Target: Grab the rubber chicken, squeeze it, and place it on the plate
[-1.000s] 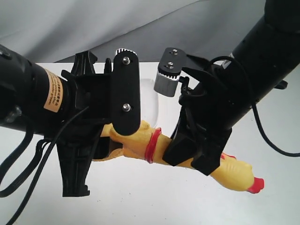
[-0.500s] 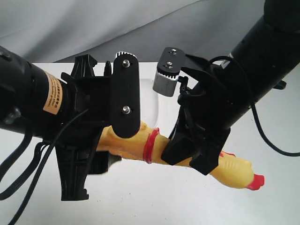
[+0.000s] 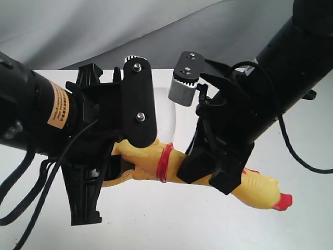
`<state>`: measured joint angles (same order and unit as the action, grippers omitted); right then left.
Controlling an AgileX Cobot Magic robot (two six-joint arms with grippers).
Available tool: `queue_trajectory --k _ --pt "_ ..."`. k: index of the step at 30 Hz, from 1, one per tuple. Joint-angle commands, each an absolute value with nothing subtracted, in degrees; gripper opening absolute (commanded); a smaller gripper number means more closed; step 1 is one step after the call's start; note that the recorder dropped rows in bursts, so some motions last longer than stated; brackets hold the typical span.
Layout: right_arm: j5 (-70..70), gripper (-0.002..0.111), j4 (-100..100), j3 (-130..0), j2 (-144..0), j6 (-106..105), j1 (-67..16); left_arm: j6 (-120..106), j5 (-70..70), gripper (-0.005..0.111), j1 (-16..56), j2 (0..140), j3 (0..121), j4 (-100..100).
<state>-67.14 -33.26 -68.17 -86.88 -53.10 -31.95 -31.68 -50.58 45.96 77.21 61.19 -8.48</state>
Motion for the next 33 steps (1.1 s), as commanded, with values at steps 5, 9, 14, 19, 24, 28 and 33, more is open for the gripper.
queue_trajectory --k 5,9,14,19,24,28,33 --pt "-65.98 0.0 -33.87 -68.48 -86.4 -53.94 -32.01 -31.69 -52.69 0.019 46.23 77.45 61.44 -9.89" --pt "-65.98 0.0 -33.87 -68.48 -86.4 -53.94 -32.01 -30.98 -50.95 0.095 46.23 77.45 61.44 -9.99" --pt "-65.98 0.0 -33.87 -68.48 -86.4 -53.94 -32.01 -28.67 -50.56 0.1 46.23 77.45 61.44 -9.99" --pt "-65.98 0.0 -33.86 -68.48 -86.4 -54.05 -32.01 -28.67 -50.81 0.075 46.23 77.45 61.44 -9.99" --pt "-65.98 0.0 -33.86 -68.48 -86.4 -54.05 -32.01 -28.67 -53.12 0.0 46.23 77.45 61.44 -9.99" --pt "-65.98 0.0 -33.86 -68.48 -86.4 -54.16 -32.01 -28.94 -53.18 0.002 46.23 77.45 61.44 -9.99" --pt "-65.98 0.0 -33.86 -68.48 -86.4 -54.16 -32.01 -29.06 -52.26 0.008 46.23 77.45 61.44 -10.4"
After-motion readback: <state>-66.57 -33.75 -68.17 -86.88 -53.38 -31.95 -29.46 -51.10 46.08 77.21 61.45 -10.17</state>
